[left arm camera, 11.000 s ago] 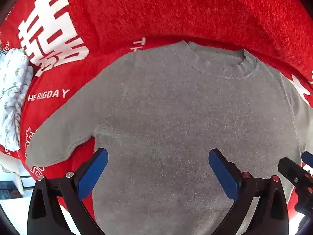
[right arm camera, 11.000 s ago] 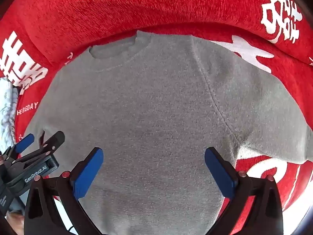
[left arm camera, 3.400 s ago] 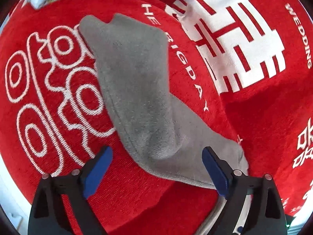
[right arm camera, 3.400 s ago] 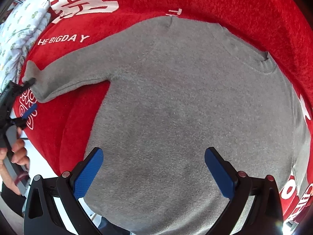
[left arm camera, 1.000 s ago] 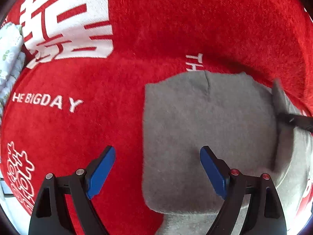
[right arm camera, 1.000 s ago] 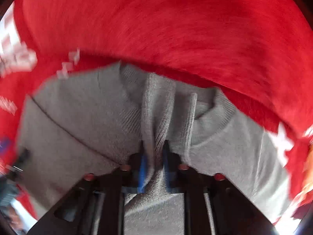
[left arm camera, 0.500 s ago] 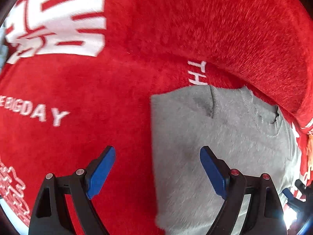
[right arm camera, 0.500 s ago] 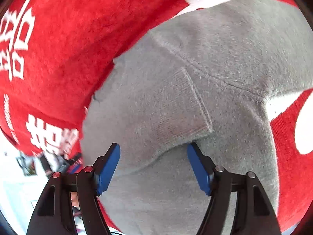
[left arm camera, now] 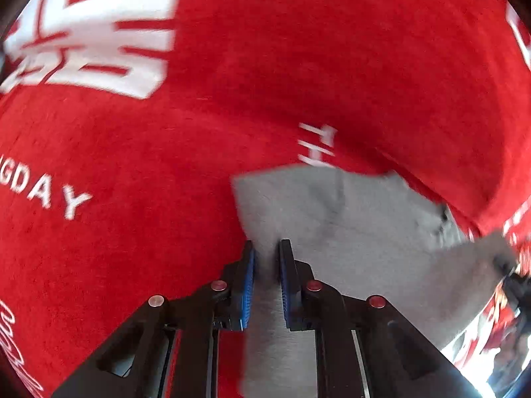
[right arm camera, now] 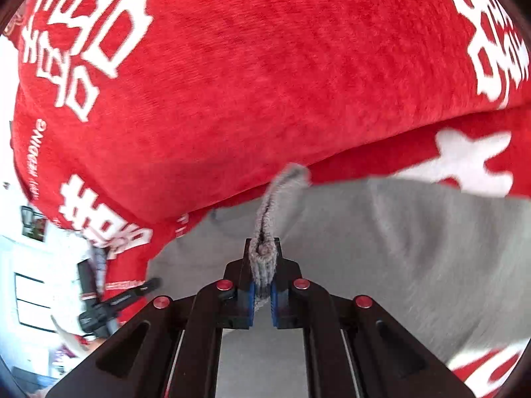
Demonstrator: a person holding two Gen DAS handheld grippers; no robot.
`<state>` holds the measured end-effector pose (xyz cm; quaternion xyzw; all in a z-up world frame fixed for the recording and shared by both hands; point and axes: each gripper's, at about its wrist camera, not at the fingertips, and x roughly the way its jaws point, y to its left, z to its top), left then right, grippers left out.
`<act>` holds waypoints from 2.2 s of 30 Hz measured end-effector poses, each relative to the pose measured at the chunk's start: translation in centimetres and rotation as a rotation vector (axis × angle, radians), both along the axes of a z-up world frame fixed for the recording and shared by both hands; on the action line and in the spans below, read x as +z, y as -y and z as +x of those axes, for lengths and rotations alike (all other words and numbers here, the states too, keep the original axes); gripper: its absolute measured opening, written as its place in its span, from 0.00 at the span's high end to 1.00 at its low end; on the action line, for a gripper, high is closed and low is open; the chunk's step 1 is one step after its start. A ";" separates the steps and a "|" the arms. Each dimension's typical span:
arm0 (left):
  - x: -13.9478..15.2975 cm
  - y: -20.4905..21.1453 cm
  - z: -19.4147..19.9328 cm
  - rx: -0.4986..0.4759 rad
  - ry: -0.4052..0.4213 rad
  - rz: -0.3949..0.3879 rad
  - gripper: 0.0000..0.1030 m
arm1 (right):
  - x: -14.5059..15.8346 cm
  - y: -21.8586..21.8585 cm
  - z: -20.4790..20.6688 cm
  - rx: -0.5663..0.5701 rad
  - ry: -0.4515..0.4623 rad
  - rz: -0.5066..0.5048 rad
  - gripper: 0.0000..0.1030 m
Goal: Fold small clothes
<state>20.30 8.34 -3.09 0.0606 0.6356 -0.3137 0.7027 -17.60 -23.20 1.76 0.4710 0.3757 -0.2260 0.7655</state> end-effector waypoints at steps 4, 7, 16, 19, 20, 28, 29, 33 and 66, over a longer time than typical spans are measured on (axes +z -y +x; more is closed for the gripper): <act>-0.2 -1.6 2.1 0.065 0.013 0.060 0.84 | -5.6 1.1 -2.3 -0.045 -0.141 0.149 0.88; 0.6 -1.9 2.2 0.038 0.018 0.117 0.81 | -6.8 0.1 -4.3 -0.095 -0.134 0.205 0.72; 3.6 0.0 1.0 -0.101 0.142 0.104 0.01 | -5.3 -8.3 -3.0 -0.073 0.075 0.471 0.40; 1.0 1.1 2.7 -0.101 0.068 0.108 0.02 | -6.2 -12.8 0.8 -0.031 0.138 0.570 0.40; 0.1 1.4 3.4 -0.101 0.039 0.112 0.02 | -6.8 -14.5 2.4 -0.033 0.156 0.603 0.40; -3.9 3.1 5.1 -0.253 -0.122 0.074 0.57 | -10.1 -21.6 10.1 -0.164 0.221 0.655 0.48; -3.5 3.2 5.3 -0.250 -0.116 0.051 0.69 | -10.6 -22.0 10.7 -0.183 0.228 0.668 0.82; -2.0 3.1 6.4 -0.325 -0.070 -0.003 0.92 | -9.6 -22.5 13.2 -0.154 0.302 0.672 0.94; -1.9 4.0 3.4 -0.301 0.009 0.056 0.92 | -7.0 -5.0 -6.7 -0.396 -0.225 0.166 0.89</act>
